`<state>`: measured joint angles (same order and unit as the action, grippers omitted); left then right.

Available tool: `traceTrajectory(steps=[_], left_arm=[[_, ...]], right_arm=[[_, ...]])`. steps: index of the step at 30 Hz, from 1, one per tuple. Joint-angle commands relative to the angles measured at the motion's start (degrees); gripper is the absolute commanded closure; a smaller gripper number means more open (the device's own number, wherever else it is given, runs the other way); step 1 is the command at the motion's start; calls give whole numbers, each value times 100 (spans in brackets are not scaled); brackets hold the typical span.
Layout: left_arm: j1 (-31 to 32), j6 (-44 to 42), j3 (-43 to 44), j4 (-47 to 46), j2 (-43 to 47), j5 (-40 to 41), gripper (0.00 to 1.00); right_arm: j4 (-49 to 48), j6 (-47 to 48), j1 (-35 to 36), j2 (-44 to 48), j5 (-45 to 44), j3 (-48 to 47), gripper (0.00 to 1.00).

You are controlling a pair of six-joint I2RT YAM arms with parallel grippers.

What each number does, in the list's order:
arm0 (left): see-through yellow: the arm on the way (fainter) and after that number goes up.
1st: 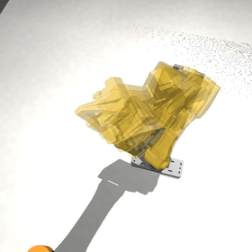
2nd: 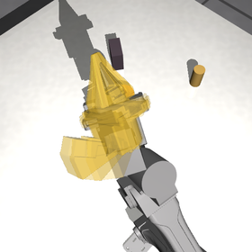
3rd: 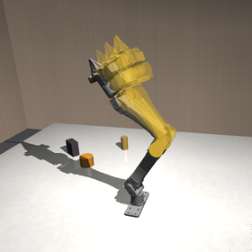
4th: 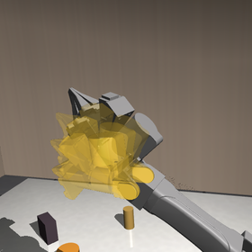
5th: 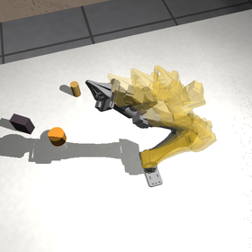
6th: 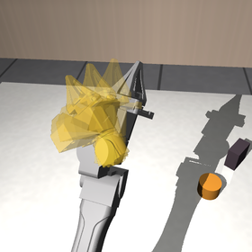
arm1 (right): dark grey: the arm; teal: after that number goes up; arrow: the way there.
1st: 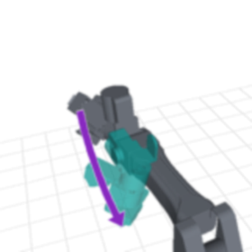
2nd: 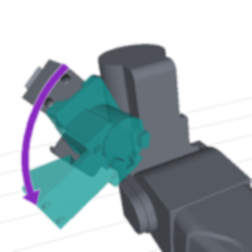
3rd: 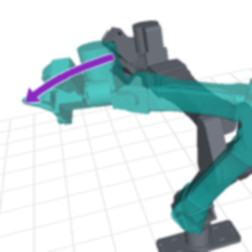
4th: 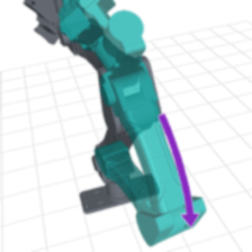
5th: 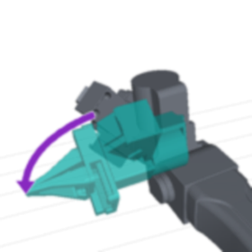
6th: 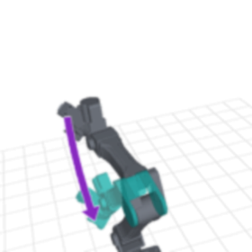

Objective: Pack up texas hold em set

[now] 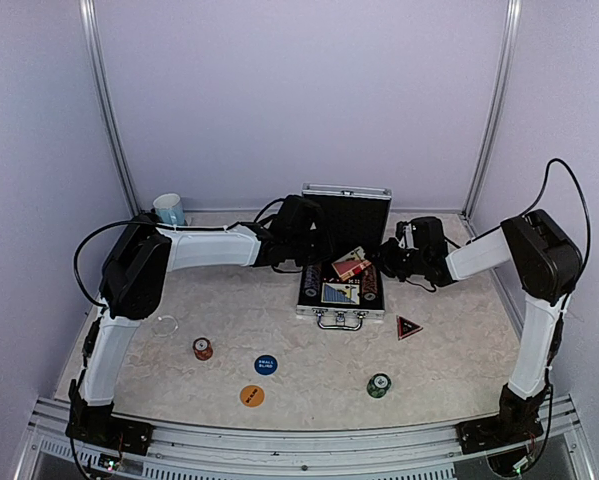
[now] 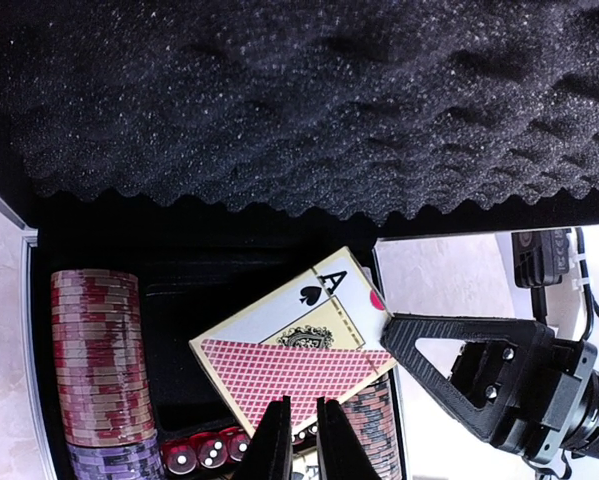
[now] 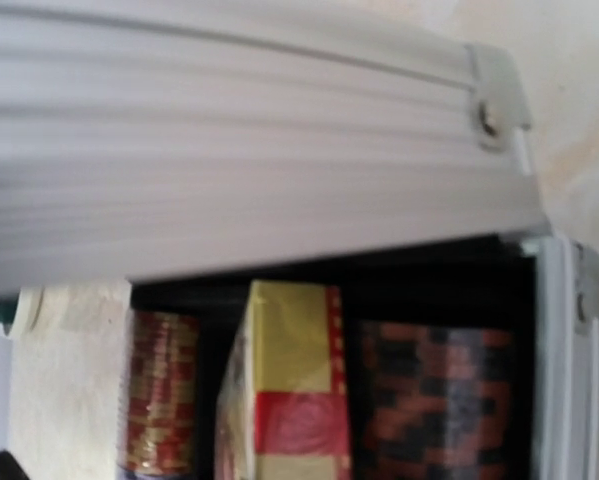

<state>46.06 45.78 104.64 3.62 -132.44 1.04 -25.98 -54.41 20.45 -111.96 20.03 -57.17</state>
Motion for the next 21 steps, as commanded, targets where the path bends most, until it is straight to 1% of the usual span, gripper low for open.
traceTrajectory(steps=[1, 4, 7, 9, 14, 17, 21], left_arm=[[-133, -8, 114, 24, 371, 369, 89], [-132, 0, 102, 24, 381, 381, 89], [-124, 2, 88, 14, 392, 392, 89], [-116, 10, 62, 15, 394, 395, 89], [-102, 36, -46, -66, 453, 415, 89], [-98, 44, -48, -69, 449, 399, 89], [-89, 54, -62, -66, 463, 400, 89]], right_arm=[[151, 14, -41, 70, -138, 22, 89], [-147, -120, -41, 191, -115, 270, 90], [-707, -409, -40, 391, -130, 677, 91], [-1185, -648, -41, 542, -224, 972, 92], [-1983, -1169, -21, 835, -507, 1563, 93], [-2129, -1270, 46, 895, -719, 1657, 93], [-1985, -1204, 222, 780, -976, 1410, 92]])
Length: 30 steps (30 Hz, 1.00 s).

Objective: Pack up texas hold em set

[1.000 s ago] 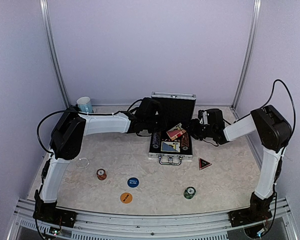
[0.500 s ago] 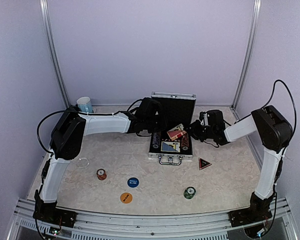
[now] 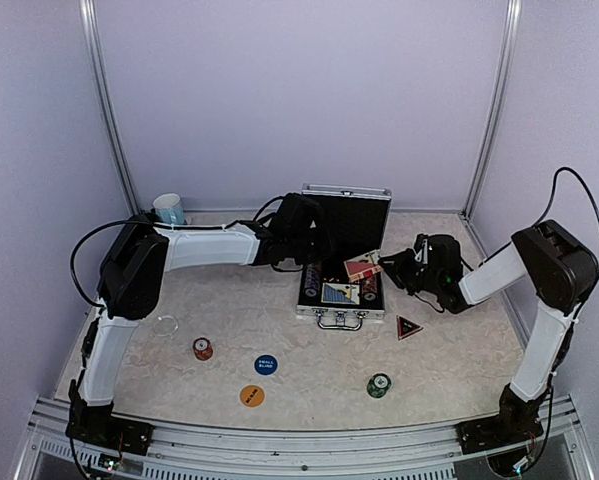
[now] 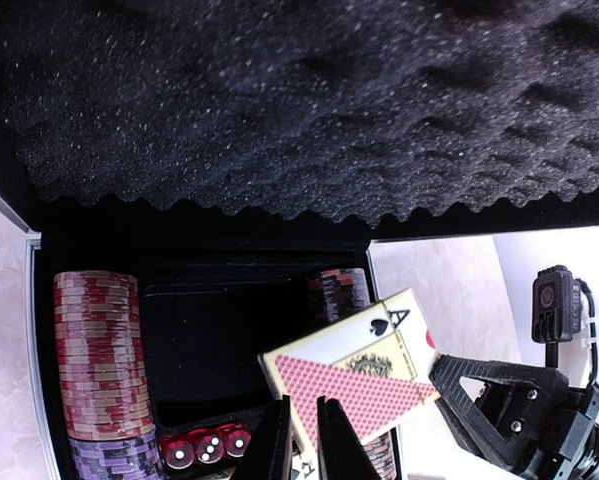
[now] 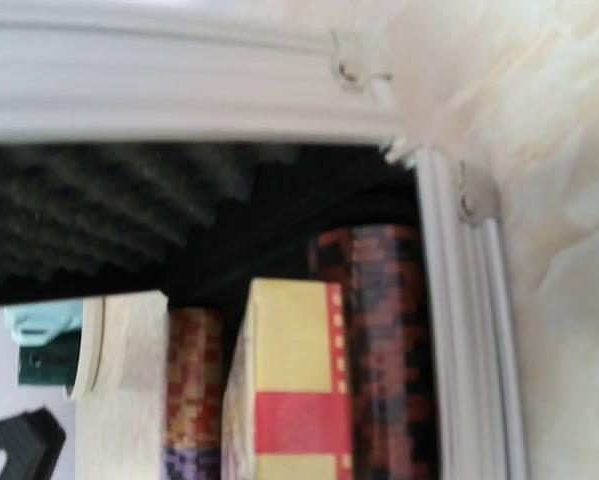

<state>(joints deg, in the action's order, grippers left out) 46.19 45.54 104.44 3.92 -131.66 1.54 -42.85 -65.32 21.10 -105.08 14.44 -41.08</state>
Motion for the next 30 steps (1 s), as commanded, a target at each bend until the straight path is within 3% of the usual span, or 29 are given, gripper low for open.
traceTrajectory(steps=[1, 17, 30], left_arm=[[-102, 85, -53, -89, 398, 343, 89], [-139, 171, -544, -89, 825, 272, 89], [-158, 175, -548, -106, 795, 171, 88]], right_arm=[[-242, -74, 212, 40, -482, -293, 92], [683, 653, 869, -554, -1560, -1308, 91], [741, 812, 1049, -954, -1719, -1634, 80]])
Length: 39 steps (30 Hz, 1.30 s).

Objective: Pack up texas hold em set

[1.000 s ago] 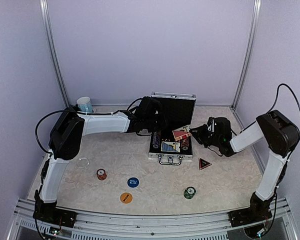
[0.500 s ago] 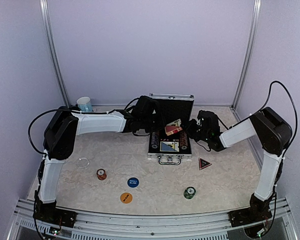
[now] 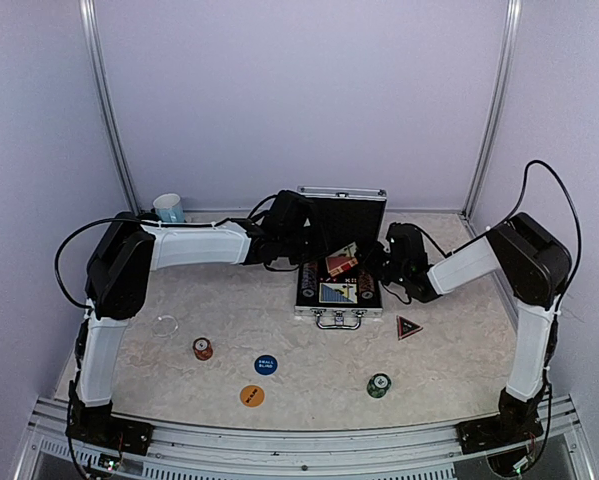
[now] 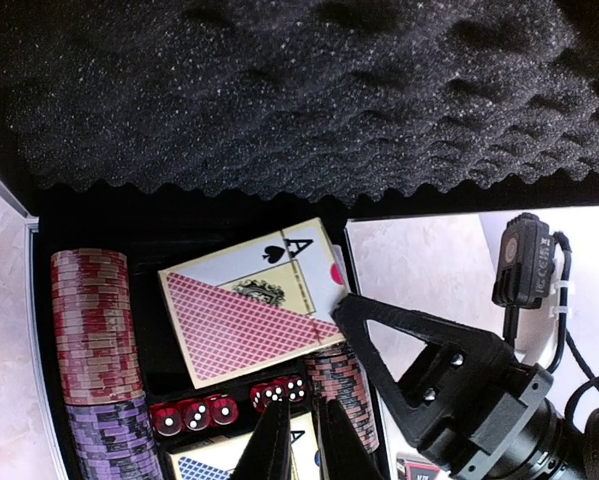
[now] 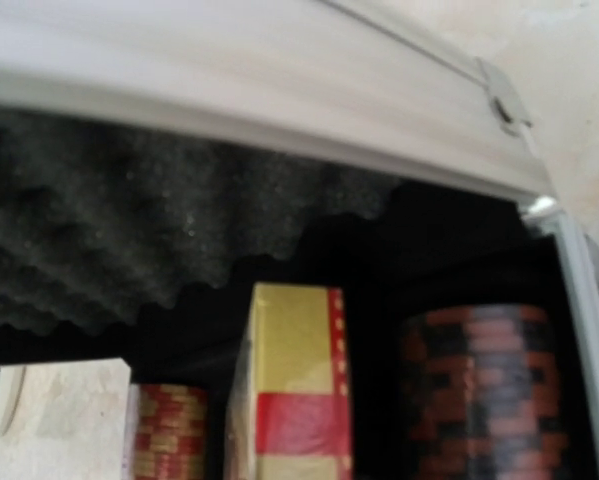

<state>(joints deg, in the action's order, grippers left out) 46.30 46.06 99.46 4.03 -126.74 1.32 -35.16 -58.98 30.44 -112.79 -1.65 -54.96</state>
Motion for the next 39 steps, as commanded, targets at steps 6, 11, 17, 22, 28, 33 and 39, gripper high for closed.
traceTrajectory(steps=[6, 11, 17, 22, 28, 33, 39], left_arm=[[-192, 120, -50, -124, 333, 193, 88], [-203, 137, -49, -137, 319, 171, 88], [-192, 181, -73, -165, 299, 123, 88], [-192, 175, -149, -196, 331, 155, 88], [-205, 169, -152, -207, 358, 121, 88], [-264, 96, -240, -173, 481, -12, 88], [-254, 128, -570, -278, 719, -310, 88]], right_arm=[[152, 247, 190, -218, -18, -312, 62], [211, 299, 197, 1, 42, -170, 49], [522, 515, 200, 299, -201, -96, 45], [782, 677, 200, 473, -413, -104, 42], [889, 773, 208, 438, -276, -232, 42], [892, 932, 208, 757, -274, -7, 42], [1137, 1345, 208, 1433, -124, 106, 42]])
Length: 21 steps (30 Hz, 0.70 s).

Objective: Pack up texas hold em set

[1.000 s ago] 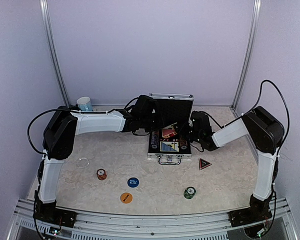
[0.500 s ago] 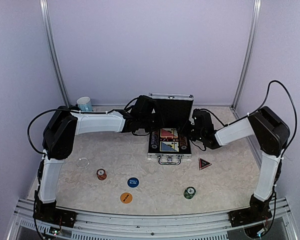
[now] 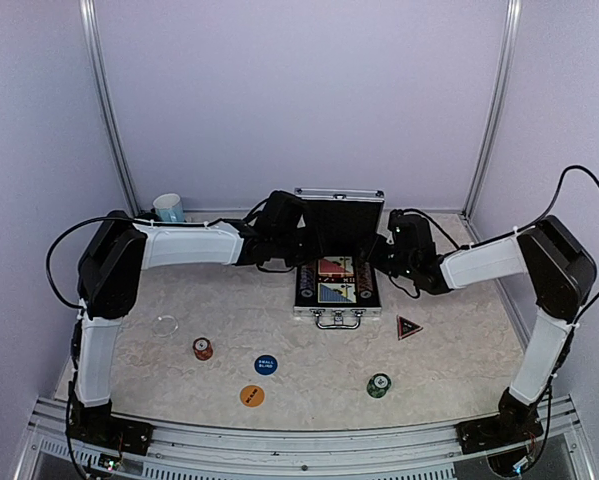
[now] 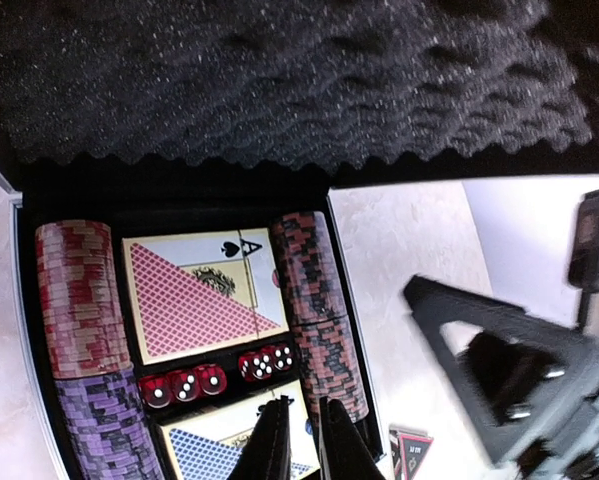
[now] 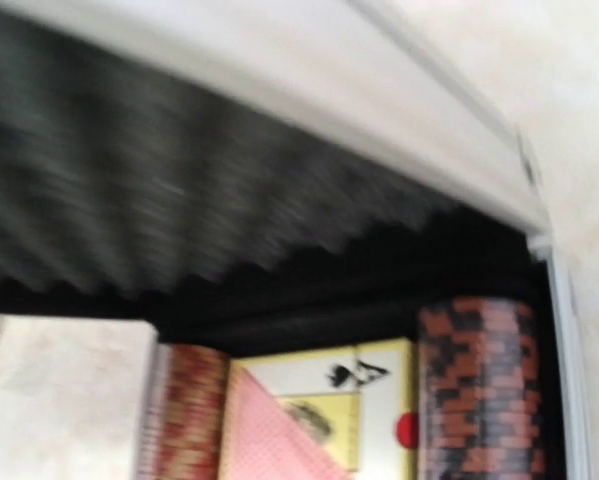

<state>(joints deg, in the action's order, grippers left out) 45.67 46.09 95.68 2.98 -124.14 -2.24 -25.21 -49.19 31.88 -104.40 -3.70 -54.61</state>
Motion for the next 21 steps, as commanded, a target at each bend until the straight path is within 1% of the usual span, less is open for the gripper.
traceTrajectory(steps=[1, 6, 11, 14, 16, 21], left_arm=[[-182, 144, -263, -185, 480, 15, 88], [-132, 181, -523, -253, 615, -35, 86], [-94, 146, -554, -254, 580, -96, 85], [-64, 123, -554, -254, 525, -157, 84], [-58, 86, -600, -459, 501, -241, 83], [-66, 10, -601, -575, 389, -359, 81]], right_arm=[[193, 419, 64, 704, 93, 70, 42], [407, 628, 64, 1160, 84, 66, 42], [607, 850, 66, 1295, 45, -149, 42], [706, 953, 64, 1235, 78, -358, 42], [803, 1043, 64, 1113, 119, -566, 42], [1054, 1247, 62, 598, 272, -1186, 42]])
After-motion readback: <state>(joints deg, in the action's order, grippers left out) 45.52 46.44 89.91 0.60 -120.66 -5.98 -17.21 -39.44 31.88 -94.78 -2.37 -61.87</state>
